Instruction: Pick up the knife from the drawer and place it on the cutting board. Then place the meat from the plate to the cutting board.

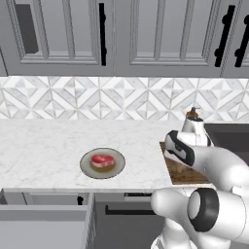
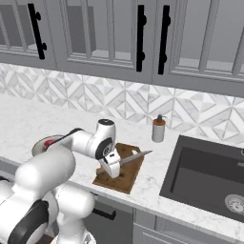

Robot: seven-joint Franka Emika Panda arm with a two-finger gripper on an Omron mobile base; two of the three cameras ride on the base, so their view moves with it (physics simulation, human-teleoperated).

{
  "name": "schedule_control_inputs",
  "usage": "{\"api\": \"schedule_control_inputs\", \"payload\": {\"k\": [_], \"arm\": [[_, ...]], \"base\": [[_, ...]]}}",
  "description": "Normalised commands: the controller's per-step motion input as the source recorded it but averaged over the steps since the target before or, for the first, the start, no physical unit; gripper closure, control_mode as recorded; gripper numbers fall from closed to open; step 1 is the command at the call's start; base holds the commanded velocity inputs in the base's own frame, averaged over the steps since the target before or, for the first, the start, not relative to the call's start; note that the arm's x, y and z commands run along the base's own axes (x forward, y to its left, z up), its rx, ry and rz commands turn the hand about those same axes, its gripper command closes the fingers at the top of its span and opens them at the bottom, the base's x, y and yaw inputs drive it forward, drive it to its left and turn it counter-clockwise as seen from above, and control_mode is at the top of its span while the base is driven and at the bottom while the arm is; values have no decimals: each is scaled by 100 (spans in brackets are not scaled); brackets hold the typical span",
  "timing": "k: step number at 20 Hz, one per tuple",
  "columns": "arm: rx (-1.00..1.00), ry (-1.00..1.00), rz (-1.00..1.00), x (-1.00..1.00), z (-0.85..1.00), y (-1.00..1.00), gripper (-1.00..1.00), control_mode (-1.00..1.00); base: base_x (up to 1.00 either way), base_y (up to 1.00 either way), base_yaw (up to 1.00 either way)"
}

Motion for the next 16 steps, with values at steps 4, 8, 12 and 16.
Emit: {"api": "schedule_control_inputs", "payload": {"k": [4,8,12,16], "arm": [[-1,0,0,13,-25,-3,100,-100],[-2,0,0,28,-30,0,100,-100],[0,0,0,23,-13,0,-100,-100],[0,0,0,3,4,0,-100,-100]], "base": [[0,0,0],[0,0,0],[0,0,0],[0,0,0]]}}
